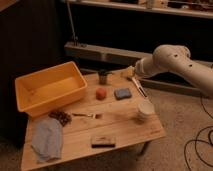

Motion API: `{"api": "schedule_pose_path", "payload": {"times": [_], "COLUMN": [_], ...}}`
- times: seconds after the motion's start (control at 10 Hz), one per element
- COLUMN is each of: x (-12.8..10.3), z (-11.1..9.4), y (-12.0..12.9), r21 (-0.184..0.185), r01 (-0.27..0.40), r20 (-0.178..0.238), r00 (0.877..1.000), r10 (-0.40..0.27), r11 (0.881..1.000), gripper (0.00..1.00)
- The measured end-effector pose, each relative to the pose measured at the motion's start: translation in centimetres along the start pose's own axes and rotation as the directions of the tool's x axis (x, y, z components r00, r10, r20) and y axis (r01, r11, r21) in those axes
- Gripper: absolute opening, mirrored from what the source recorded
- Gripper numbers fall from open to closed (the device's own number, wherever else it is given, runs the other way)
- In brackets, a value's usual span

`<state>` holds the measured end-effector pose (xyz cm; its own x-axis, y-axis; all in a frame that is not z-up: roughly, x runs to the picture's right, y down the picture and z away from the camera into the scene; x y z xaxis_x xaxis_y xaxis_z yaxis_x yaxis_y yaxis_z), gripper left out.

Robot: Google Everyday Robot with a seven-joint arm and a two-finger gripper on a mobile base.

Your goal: Place pepper in tray

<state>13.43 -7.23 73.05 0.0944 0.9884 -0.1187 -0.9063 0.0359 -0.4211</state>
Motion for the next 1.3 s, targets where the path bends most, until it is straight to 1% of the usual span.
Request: {"api": "schedule_pose_path", "payload": {"times": [0.1, 0.2, 0.3, 0.4, 0.5, 0.6, 0.7, 0.8, 0.9, 1.0, 1.1, 1.2, 1.3], "x": [0.2, 0.6, 0.8, 1.0, 1.2, 1.4, 1.4, 1.2, 0.8, -0.4, -1.9, -3.4, -4.3], "z": [0.7, 2.0, 2.6, 3.0, 3.5, 4.0, 4.1, 3.9, 4.2, 5.1, 6.3, 7.7, 9.2], "y": [0.1, 0.5, 0.5, 0.4, 0.5, 0.6, 0.6, 0.5, 0.4, 0.5, 0.6, 1.0, 1.1], "r21": [-0.027, -0.090, -0.126, -0.155, -0.191, -0.215, -0.221, -0.206, -0.193, -0.166, -0.129, -0.097, -0.084], "r01": [0.079, 0.221, 0.301, 0.359, 0.431, 0.477, 0.495, 0.492, 0.481, 0.496, 0.547, 0.633, 0.709], "r20": [-0.013, -0.026, -0.020, -0.013, 0.005, 0.019, 0.024, 0.018, 0.007, -0.003, -0.015, -0.031, -0.034], "r00": [0.997, 0.974, 0.952, 0.931, 0.899, 0.874, 0.864, 0.866, 0.872, 0.864, 0.833, 0.769, 0.701], "r10": [-0.079, -0.224, -0.305, -0.365, -0.439, -0.485, -0.502, -0.500, -0.489, -0.503, -0.553, -0.638, -0.713], "r11": [0.997, 0.971, 0.945, 0.920, 0.882, 0.852, 0.841, 0.846, 0.855, 0.853, 0.827, 0.768, 0.701], "gripper": [0.65, 0.65, 0.65, 0.65, 0.65, 0.65, 0.65, 0.65, 0.65, 0.65, 0.65, 0.65, 0.65]}}
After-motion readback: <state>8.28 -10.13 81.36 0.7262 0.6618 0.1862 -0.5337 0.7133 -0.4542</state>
